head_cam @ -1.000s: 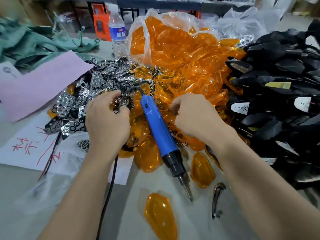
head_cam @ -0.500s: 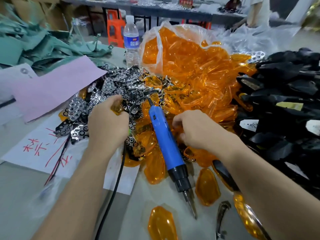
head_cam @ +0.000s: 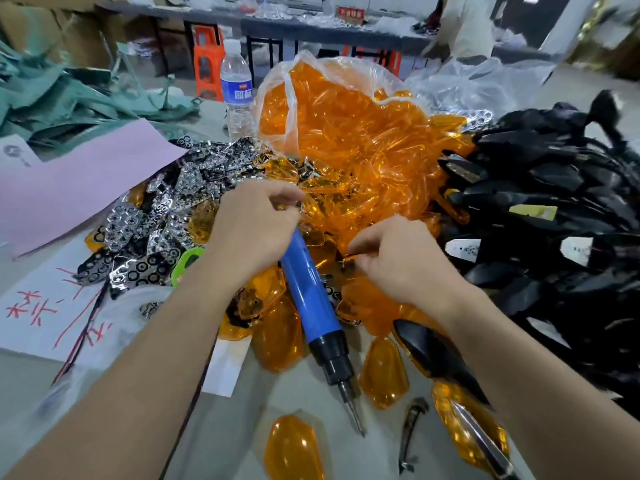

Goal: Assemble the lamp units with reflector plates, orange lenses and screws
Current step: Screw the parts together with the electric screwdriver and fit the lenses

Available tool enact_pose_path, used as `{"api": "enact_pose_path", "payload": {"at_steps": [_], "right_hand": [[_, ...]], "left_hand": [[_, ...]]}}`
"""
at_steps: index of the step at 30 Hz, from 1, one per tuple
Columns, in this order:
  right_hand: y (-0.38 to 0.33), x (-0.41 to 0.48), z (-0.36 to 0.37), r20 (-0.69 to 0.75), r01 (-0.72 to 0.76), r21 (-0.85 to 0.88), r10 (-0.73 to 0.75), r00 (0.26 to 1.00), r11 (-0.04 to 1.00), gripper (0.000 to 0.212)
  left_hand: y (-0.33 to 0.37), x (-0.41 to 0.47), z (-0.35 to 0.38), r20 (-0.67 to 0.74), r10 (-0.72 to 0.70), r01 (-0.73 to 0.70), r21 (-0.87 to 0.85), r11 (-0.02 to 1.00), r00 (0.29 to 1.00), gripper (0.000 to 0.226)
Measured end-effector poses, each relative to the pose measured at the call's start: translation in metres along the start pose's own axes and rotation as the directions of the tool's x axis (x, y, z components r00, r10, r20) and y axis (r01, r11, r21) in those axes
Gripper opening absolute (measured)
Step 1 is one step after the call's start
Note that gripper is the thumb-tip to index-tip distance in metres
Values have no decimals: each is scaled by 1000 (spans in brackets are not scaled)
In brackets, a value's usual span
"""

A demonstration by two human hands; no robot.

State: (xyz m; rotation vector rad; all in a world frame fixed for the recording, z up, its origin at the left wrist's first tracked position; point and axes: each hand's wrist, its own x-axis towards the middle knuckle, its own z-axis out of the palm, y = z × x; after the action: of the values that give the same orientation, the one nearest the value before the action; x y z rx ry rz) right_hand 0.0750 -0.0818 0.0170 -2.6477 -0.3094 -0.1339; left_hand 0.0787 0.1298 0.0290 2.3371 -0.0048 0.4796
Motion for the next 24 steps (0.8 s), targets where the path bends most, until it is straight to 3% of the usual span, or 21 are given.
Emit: {"api": "enact_pose_path", "payload": {"at_steps": [2, 4, 5, 7, 9, 11, 14, 17, 19, 21, 22, 24], "right_hand": [[5, -1, -11, -193, -41, 17, 43, 980, 999, 18], [17, 9, -32, -366, -182, -149, 116, 923, 972, 15], [24, 15, -42, -387, -267, -258, 154, 909, 928, 13], [39, 24, -52, -268, -345, -431, 247, 931, 834, 24], [44, 22, -49, 27, -198, -603, 268, 963, 773, 51], [48, 13, -42, 167, -72, -664, 241, 956, 744, 72], [60, 9, -50, 105, -24, -610, 110, 988, 792, 70], [65, 8, -69, 81, -92, -402, 135, 987, 911, 71], [69, 5, -76, 100, -91, -467, 155, 983, 880, 46], [70, 0, -75, 56, -92, -635, 164, 985, 767, 25], [72, -1, -73, 43, -83, -681, 153, 987, 727, 21], [75, -3, -74, 45, -58, -657, 115, 992, 751, 19]], "left_hand": [[-6, 7, -1, 23, 29, -33, 176, 984, 999, 29], [-5, 12, 4, 85, 123, -146, 368, 918, 989, 28], [-2, 13, 6, 128, 150, -188, 375, 908, 980, 28], [8, 12, 11, 196, 176, -231, 313, 921, 965, 26], [15, 11, 17, 218, 184, -241, 274, 931, 959, 25], [18, 9, 20, 217, 181, -237, 267, 934, 959, 25], [16, 3, 22, 211, 192, -244, 256, 935, 958, 26], [15, -6, 23, 210, 205, -253, 238, 938, 956, 25], [18, -12, 24, 206, 211, -255, 217, 942, 955, 25], [24, -17, 27, 204, 233, -275, 209, 938, 951, 26], [29, -20, 30, 204, 250, -290, 203, 935, 947, 26], [38, -24, 34, 216, 291, -331, 179, 927, 932, 26]]}}
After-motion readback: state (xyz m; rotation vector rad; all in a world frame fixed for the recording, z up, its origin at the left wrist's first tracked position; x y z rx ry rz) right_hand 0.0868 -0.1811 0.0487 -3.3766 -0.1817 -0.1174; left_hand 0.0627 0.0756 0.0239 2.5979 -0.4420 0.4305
